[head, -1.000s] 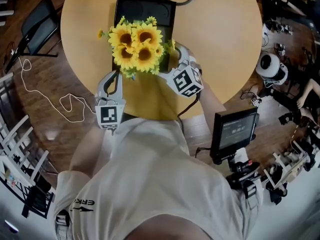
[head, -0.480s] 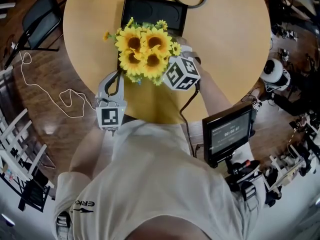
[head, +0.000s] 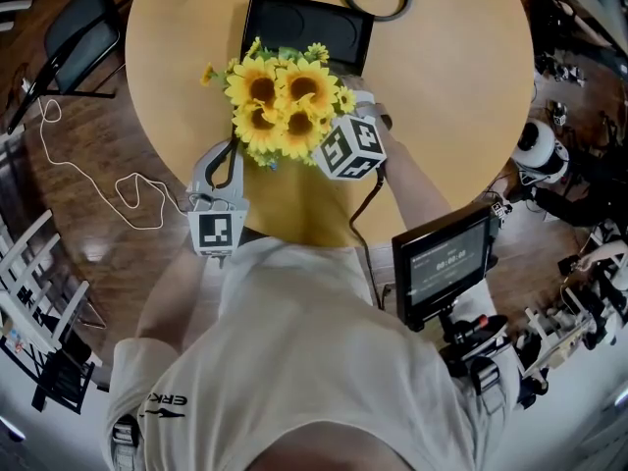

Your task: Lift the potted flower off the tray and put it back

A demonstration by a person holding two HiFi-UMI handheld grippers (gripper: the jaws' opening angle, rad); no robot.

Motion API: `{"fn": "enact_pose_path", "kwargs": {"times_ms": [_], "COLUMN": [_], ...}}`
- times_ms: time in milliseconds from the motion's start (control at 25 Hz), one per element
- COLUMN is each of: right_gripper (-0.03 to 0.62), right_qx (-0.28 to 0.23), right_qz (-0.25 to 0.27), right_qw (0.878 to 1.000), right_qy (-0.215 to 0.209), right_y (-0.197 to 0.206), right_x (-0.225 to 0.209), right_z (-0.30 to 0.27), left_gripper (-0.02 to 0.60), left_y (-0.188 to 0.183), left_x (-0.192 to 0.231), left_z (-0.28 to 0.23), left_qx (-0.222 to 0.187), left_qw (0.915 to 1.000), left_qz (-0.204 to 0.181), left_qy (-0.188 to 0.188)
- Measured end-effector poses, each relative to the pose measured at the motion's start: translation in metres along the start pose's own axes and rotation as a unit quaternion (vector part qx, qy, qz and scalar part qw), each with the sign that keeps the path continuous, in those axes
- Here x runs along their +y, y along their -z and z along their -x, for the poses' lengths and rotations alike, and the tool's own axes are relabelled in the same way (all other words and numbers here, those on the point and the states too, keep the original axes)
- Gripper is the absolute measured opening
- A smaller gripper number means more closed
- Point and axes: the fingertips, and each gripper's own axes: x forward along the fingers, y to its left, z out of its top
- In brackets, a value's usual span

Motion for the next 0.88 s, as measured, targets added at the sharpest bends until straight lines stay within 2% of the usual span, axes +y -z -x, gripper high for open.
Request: {"fn": "enact_pose_path", "kwargs": {"times_ms": [200, 600, 880], "right_gripper": [0.558, 0.528, 0.525], "right_qx": [-0.002, -0.003, -0.021], "right_qz": [0.008, 0.008, -0.014], "right_qw": [1.0, 1.0, 1.0], "right_qy": [-0.005, -0.007, 0.009], "right_y": [-0.005, -0.005, -0.005], "right_x": [0.001, 0.001, -0.002], "right_z": [0.001, 0.002, 0.009], "left_gripper": [0.002, 0.002, 0.002], "left_y": [0.001, -0.007, -0.013], "left_x": [0.001, 0.015, 0.013], "left_z": [-0.002, -0.015, -0.018], "left_qx": [0.005, -0.013, -0.004], "left_qw": [1.0, 0.999, 0.9994], "left_qz": [-0.003, -0.041, -0.034], "left_qy": [-0.003, -0.008, -0.001]}}
